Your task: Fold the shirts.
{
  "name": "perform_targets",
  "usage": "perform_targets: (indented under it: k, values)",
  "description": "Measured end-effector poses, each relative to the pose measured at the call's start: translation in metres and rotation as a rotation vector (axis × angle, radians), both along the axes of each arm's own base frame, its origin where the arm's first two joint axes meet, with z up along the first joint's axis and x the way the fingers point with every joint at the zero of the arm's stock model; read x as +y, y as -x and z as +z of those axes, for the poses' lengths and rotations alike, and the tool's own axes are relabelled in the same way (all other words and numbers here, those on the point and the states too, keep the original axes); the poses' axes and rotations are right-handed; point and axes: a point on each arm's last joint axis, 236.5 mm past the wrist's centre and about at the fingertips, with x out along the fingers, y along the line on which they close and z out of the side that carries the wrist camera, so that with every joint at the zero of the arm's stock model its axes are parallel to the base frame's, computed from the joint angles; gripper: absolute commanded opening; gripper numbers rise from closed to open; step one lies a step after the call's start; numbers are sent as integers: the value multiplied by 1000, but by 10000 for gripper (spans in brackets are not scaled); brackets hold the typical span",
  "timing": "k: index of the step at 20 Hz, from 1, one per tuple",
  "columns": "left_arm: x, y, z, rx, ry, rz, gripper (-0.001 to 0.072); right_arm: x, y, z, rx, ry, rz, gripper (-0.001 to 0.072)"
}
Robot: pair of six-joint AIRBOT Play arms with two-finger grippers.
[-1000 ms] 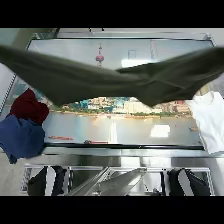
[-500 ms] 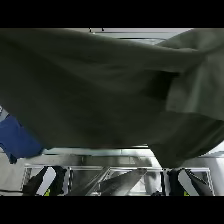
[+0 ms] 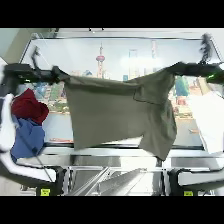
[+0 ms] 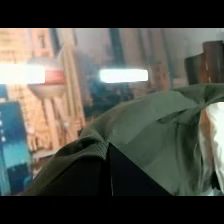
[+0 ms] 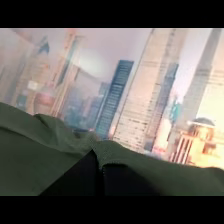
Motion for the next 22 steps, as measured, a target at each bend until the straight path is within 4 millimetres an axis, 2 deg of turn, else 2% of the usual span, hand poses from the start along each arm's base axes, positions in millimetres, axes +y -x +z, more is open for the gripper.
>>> perform_targets:
  k: [1,2,4,7,9,11,13,17,22]
  values:
    - [-2,-9,-21,36,17,-12,19,1,-12,-23,37,-34,-11,21]
    - [-3,-18,-38,61,30,-28,19,1,-23,-38,56,-62,-19,21]
    - [-2,-38,-50,49,33,-44,19,0,-43,-51,58,-108,-36,21]
    - [7,-71,-28,-54,13,-39,19,-10,-68,-35,-4,-138,-56,20]
    - [8,-81,-14,-103,2,-48,19,-19,-74,-25,-27,-147,-62,21]
    - [8,-81,-13,-105,-26,-69,19,-33,-73,-26,-22,-135,-60,21]
    - [11,-76,-27,-66,-81,-81,19,-47,-64,-37,7,-85,-40,22]
    - [10,-59,-67,35,-155,-104,19,-62,-35,-79,123,40,30,22]
    - [4,-47,-103,95,-236,-121,20,-72,-8,-132,250,173,89,22]
